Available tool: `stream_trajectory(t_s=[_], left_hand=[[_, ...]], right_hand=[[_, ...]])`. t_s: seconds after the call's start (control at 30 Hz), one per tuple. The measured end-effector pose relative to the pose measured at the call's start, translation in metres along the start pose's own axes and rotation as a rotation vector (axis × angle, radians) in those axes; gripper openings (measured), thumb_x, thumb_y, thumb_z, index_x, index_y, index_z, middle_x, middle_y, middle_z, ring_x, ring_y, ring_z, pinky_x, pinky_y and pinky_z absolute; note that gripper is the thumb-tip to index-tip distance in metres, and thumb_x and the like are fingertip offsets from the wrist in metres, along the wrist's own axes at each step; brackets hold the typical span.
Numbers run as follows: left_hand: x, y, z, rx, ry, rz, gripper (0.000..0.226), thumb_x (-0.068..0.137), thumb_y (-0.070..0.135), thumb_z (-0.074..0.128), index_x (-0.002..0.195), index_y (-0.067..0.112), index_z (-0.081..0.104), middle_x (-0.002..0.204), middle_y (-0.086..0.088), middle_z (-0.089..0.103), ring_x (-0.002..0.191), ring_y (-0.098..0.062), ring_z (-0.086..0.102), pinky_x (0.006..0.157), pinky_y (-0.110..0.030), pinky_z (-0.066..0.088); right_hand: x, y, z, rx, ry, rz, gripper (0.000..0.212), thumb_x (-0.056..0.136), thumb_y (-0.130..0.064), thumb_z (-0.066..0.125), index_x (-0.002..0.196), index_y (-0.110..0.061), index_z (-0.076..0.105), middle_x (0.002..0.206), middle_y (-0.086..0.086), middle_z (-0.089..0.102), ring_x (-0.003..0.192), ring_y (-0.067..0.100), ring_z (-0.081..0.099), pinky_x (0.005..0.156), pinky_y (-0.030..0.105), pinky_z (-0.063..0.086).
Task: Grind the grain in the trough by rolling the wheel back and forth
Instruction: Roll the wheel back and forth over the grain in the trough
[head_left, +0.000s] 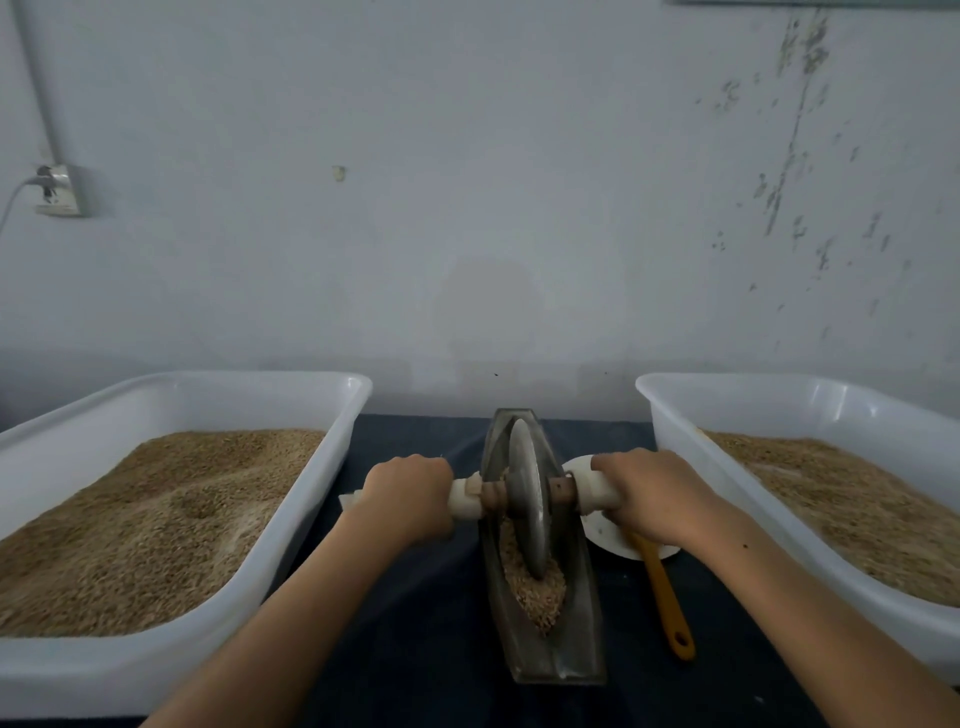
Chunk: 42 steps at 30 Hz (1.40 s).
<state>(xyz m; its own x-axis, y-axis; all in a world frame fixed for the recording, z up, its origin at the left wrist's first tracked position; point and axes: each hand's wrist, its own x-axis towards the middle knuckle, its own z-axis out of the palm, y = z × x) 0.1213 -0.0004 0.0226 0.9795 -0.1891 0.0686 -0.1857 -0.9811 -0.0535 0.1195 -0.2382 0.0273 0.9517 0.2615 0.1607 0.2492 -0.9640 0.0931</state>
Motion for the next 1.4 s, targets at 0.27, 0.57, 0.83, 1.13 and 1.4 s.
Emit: stream_trajectory(t_s=[0.27,0.57,0.83,1.13,1.4], left_hand=[[0.002,0.002,0.012,-0.032,0.235,-0.019,0.015,0.090,0.031,0.056,0.101,0.022,0.052,0.097,0.003,0.062,0.075,-0.011,0.048,0.067,-0.025,0.037],[0.000,0.000,0.000,-0.010,-0.021,-0.007,0.030,0.083,0.032,0.066,0.109,0.018,0.058,0.097,0.002,0.062,0.084,-0.014,0.057,0.073,-0.027,0.044],[-0.001,0.003,-0.004,0.047,0.004,0.008,0.030,0.083,0.032,0.065,0.108,0.018,0.058,0.096,0.001,0.062,0.083,-0.015,0.057,0.073,-0.027,0.044],[0.002,0.003,0.012,0.009,0.255,-0.024,0.017,0.090,0.031,0.055,0.103,0.021,0.051,0.100,0.003,0.062,0.079,-0.014,0.054,0.067,-0.026,0.036],[0.000,0.000,-0.001,0.006,-0.028,-0.014,0.032,0.082,0.031,0.067,0.109,0.017,0.058,0.100,0.000,0.063,0.088,-0.016,0.059,0.074,-0.028,0.044]], right_hand=[[0.006,-0.002,0.021,-0.060,0.279,0.010,0.017,0.091,-0.027,0.059,0.099,-0.029,0.044,0.104,-0.008,0.058,0.096,0.015,0.052,0.089,0.032,0.037],[0.000,0.000,-0.005,-0.008,-0.038,-0.003,0.020,0.086,-0.021,0.060,0.096,-0.030,0.046,0.097,-0.005,0.060,0.089,0.016,0.057,0.073,0.027,0.039],[0.000,0.004,-0.005,0.040,-0.139,0.007,0.020,0.086,-0.024,0.063,0.092,-0.029,0.044,0.099,-0.003,0.062,0.090,0.016,0.059,0.070,0.026,0.041],[0.004,0.000,0.019,-0.035,0.286,-0.005,0.019,0.090,-0.031,0.060,0.100,-0.029,0.044,0.106,-0.009,0.058,0.098,0.015,0.053,0.091,0.033,0.038],[0.002,0.002,-0.006,0.004,-0.078,0.002,0.022,0.086,-0.024,0.061,0.098,-0.031,0.045,0.103,-0.005,0.061,0.094,0.016,0.057,0.078,0.028,0.039]])
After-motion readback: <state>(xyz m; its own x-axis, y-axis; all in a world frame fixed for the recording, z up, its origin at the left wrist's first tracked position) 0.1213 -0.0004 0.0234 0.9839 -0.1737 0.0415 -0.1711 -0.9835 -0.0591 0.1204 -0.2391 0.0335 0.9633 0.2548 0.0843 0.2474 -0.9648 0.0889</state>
